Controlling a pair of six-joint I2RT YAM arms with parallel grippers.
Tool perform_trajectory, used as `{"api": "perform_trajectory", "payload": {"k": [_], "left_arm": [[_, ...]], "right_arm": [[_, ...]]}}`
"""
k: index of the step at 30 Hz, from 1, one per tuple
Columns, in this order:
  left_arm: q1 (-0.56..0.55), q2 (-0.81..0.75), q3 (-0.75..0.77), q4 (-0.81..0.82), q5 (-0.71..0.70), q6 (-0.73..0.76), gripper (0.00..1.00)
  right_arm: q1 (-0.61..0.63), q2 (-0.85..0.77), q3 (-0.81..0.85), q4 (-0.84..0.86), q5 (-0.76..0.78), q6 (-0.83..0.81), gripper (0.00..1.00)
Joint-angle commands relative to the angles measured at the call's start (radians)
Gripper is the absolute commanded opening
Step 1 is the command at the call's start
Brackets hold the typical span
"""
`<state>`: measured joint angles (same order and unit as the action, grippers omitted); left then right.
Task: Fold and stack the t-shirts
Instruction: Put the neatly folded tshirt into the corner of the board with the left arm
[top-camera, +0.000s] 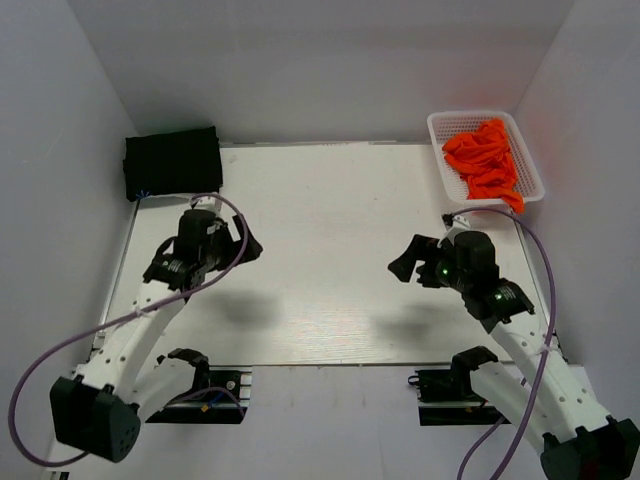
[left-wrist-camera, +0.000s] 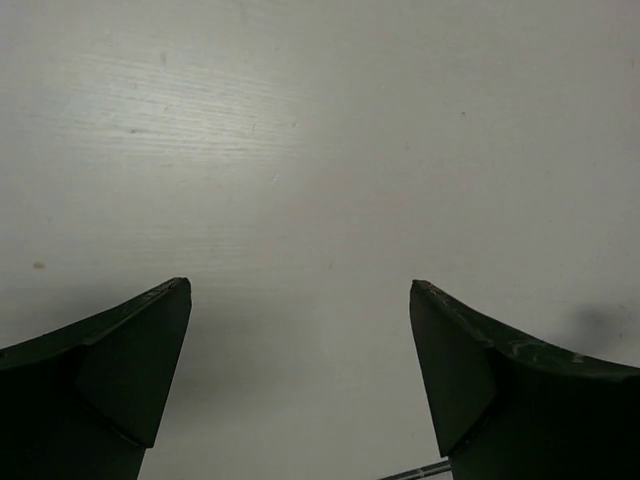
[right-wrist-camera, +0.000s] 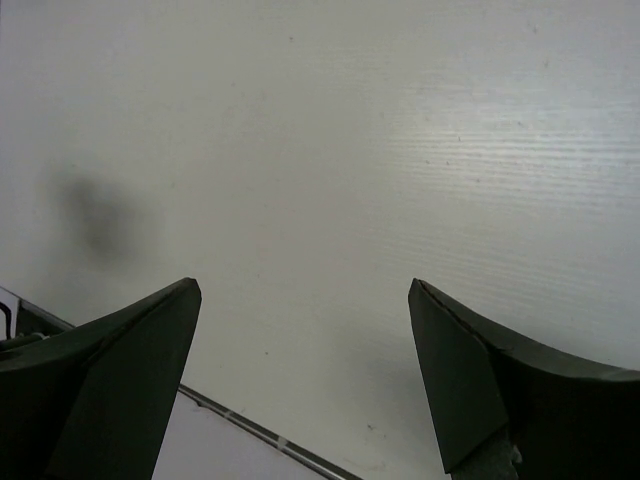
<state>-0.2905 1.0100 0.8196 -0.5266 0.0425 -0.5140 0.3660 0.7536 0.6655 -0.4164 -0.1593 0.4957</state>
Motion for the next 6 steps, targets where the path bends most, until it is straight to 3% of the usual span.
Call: {"api": "perform_trajectory", "payload": {"k": [1, 6], "left_arm": [[-0.015, -0.114, -0.017, -0.1, -0.093, -0.044, 1.0], [-0.015, -0.116, 0.027, -0.138, -0.138, -0.024, 1.0]], "right_arm": [[-0.004, -0.063, -0.064, 0.002, 0.07, 0.052, 0.9], [-0.002, -0.169, -0.129, 0.065, 0.075, 0.073, 0.9]]}}
